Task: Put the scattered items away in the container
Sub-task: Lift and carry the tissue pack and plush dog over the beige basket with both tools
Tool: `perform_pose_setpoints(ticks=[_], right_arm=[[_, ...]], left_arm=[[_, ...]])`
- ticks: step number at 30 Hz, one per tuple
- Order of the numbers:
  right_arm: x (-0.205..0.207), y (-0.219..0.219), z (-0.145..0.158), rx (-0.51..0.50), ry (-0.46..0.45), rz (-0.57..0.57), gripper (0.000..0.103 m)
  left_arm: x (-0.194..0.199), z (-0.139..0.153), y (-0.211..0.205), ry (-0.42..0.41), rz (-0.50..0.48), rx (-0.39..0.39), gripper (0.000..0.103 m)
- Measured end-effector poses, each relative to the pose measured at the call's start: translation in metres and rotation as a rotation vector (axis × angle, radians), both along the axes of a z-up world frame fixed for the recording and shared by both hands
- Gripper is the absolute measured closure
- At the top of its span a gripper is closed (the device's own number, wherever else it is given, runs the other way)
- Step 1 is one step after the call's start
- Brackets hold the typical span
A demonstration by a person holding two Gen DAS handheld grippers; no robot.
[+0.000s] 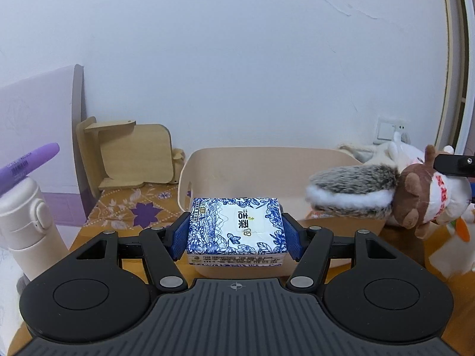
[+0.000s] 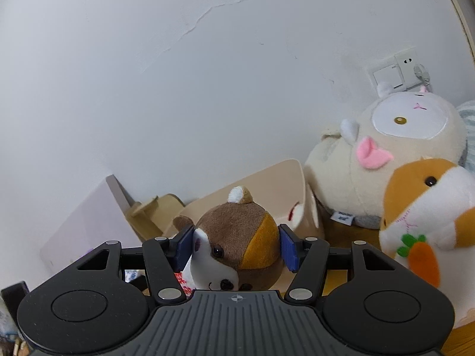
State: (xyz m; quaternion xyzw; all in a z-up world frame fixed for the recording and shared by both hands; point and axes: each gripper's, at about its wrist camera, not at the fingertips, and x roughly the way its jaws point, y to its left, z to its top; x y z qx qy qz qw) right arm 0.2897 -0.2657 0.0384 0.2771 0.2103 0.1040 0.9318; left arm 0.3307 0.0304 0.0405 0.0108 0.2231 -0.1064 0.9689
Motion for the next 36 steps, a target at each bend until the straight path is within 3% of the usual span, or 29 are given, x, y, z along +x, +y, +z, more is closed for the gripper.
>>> perform_pose_setpoints(ticks=[5,10,17,36], right_arm=[[0.012,-0.001,0.006,0.013,0.000,-0.009,0.045],[0.028,-0.001,0.020,0.015,-0.022,-0.031,0.045],[0.053,0.002,0.024,-0.010,-0.013,-0.041,0.045],[0.112,0.011,-0.013,-0.059,0.103,-0.025,0.045]], left_arm=[[0.005,0.004,-0.001,0.003,0.006,-0.028,0.039],[0.017,0.023,-0.005,-0.050,0.015,-0.006,0.039],[0.049,0.033,-0.011,-0.055,0.043,0.004,0.039],[0.107,-0.015,-0.025,0.053,0.016,0.101,0.039]])
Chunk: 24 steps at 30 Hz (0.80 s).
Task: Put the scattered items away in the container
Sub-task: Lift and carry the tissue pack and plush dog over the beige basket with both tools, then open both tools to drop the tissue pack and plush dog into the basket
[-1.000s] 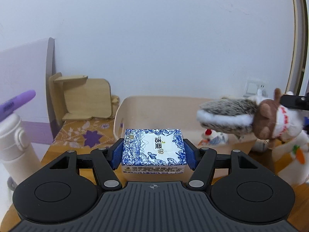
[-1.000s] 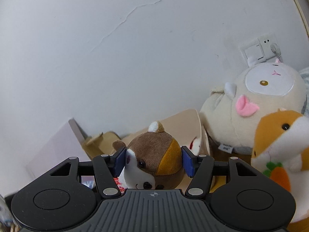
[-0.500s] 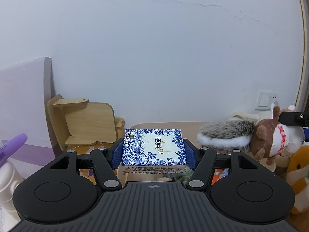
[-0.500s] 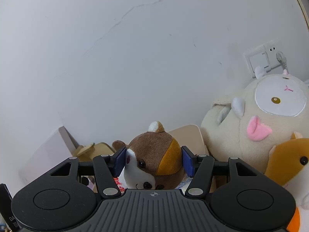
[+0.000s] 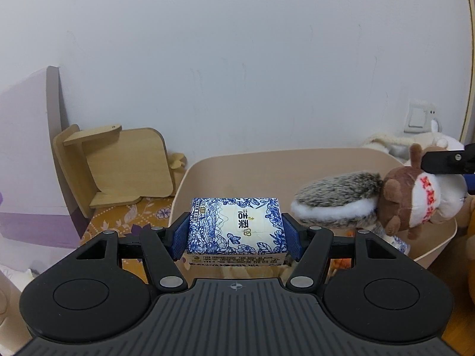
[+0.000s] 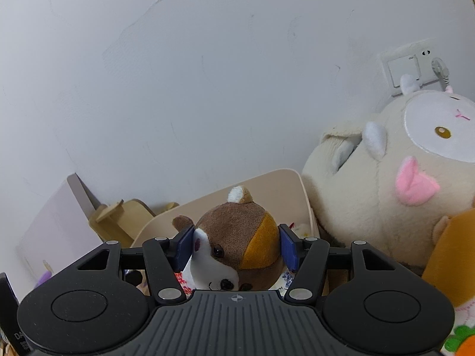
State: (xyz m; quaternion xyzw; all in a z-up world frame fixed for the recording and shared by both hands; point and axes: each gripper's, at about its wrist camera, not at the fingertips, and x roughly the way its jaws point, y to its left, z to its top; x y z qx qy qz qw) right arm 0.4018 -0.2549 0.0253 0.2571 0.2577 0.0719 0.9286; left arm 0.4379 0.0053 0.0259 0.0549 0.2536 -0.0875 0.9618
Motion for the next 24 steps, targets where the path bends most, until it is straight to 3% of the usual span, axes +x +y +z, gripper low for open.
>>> perform_pose_setpoints(ticks=[12,18,22,24], right_arm=[[0.013,0.009,-0.015,-0.058,0.062,0.012,0.046],[0.017,0.006,-0.020,-0.011,0.094,0.025,0.044],[0.017,0.009,-0.018,-0.023,0.092,0.040,0.040],[0.014,0.011,-0.014,-0.048,0.070,0.030,0.031]], left_arm=[[0.006,-0.012,-0.005,0.035,-0.013,0.033,0.038],[0.007,-0.012,-0.001,0.052,-0.003,0.022,0.038],[0.005,-0.009,0.003,0.041,0.008,0.022,0.029],[0.003,-0.006,0.005,0.037,0.011,0.014,0.027]])
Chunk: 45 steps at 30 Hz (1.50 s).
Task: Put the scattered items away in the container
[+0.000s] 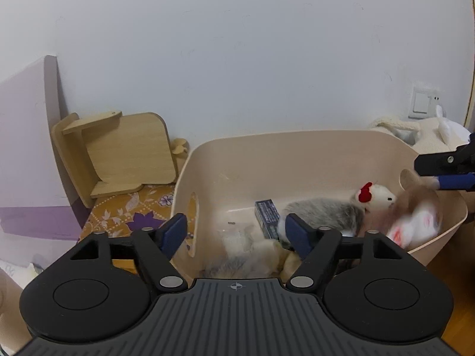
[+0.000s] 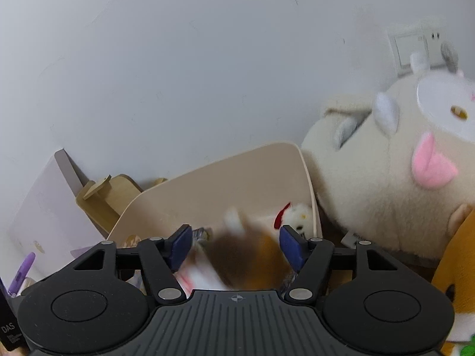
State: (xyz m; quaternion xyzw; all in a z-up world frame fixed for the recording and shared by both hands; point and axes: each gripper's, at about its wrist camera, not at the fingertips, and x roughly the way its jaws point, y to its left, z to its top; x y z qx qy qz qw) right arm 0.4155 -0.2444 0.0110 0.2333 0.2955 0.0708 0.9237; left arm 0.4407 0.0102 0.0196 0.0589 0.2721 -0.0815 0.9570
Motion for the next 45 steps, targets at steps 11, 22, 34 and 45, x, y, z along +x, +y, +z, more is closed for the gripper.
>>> perform_pose_setpoints(ticks=[11,22,34,45], right_arm=[[-0.023,0.005,0.025,-0.067,-0.071,-0.025,0.014],[-0.046,0.008,0.029,-0.096,-0.076,-0.039,0.011],[-0.070,0.014,0.028,-0.145,-0.073,-0.038,0.010],[-0.114,0.039,0.043,-0.245,-0.180,-0.015,0.004]], left_arm=[[-0.018,0.018,0.001,-0.022,0.023,-0.021,0.018],[-0.041,0.027,0.000,-0.036,0.027,-0.041,0.017],[-0.070,0.037,0.001,-0.049,0.035,-0.046,0.017],[-0.117,0.048,-0.005,-0.111,0.002,-0.048,0.016]])
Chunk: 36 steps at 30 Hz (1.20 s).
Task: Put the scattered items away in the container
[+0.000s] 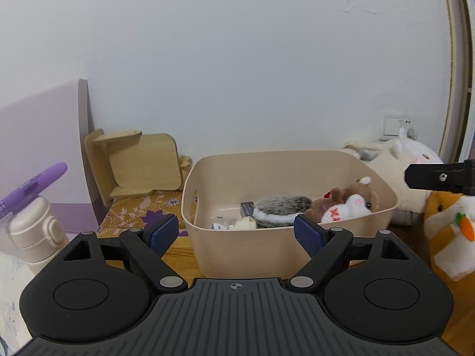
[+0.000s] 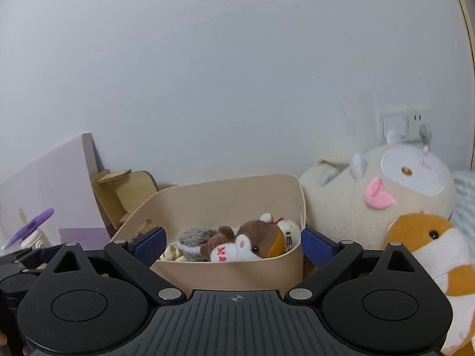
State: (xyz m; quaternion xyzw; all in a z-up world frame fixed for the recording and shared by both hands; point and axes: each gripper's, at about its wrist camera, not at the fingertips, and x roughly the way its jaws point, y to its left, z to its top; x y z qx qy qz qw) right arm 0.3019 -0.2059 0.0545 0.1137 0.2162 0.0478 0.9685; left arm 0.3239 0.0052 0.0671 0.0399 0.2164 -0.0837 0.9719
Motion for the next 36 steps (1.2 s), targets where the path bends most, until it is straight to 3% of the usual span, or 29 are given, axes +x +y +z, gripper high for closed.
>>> perform_pose_setpoints(ticks=[10,36], right_arm=[[-0.040,0.023,0.009,-0.092,-0.082,0.026,0.003],[-0.121,0.048,0.024,-0.144,-0.178,0.087,0.001]], left_arm=[[-0.045,0.015,-0.001,-0.055,-0.023,-0.041,0.016],[-0.137,0.037,0.022,-0.131,-0.092,-0.109,0.014]])
